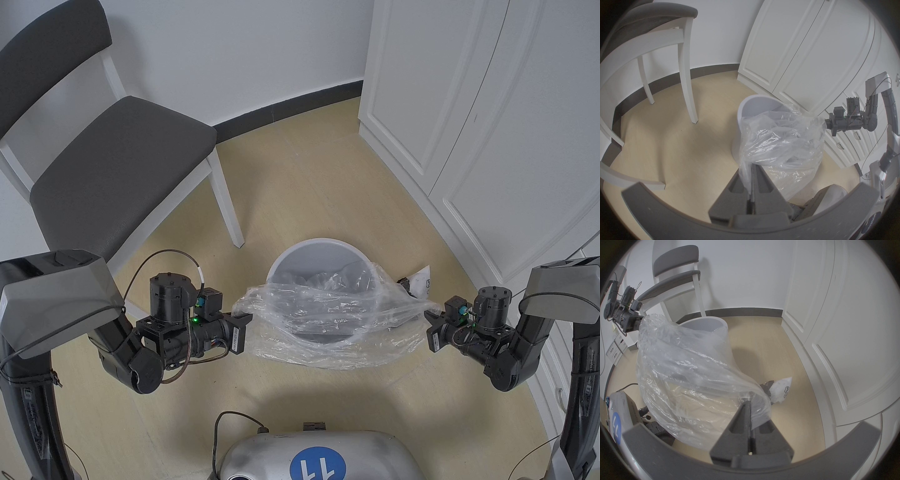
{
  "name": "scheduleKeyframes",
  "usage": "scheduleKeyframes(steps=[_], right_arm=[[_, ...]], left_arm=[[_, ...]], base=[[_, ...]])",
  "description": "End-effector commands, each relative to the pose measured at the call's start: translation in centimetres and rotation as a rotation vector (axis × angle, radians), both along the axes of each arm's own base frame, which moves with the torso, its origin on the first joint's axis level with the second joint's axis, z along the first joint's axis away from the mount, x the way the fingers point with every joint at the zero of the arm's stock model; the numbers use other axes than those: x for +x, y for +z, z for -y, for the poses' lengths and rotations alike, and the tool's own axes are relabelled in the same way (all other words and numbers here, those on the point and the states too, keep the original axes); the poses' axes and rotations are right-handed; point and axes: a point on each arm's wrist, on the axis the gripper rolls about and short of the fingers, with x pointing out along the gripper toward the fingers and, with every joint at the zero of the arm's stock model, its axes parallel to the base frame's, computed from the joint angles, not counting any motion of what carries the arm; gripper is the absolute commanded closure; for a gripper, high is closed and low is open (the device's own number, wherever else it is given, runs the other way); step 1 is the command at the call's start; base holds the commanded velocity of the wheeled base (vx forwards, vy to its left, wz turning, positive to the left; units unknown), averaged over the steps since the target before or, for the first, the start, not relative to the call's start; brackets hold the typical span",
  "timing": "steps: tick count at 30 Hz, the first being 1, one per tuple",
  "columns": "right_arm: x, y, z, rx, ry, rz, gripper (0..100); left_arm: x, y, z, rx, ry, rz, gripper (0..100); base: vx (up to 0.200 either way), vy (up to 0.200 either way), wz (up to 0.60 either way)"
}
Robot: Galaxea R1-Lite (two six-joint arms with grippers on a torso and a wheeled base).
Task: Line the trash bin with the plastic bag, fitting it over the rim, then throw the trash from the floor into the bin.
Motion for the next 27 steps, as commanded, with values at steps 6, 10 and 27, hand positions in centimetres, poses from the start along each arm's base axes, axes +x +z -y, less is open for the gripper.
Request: scheduleKeyframes(steps=[6, 10, 27], right_arm=[[-0.6, -0.4, -0.3, 0.021, 0.036, -0.012, 0], [-1.2, 1.2, 0.0, 0.227, 0.176, -0.004, 0], [-1.6, 0.5, 7.6, 0.481, 0.387, -0.096, 0]], left_arm=[[-0.8, -0.1, 0.1, 0.003, -0.008, -0.012, 100], [-0.8, 0.0, 0.1, 0.003, -0.008, -0.010, 100], [-0.8, -0.4, 0.0, 0.007, -0.006, -0.022, 100]], base=[[0.000, 0.000, 0.00], [0.000, 0.000, 0.00], [0.000, 0.000, 0.00]])
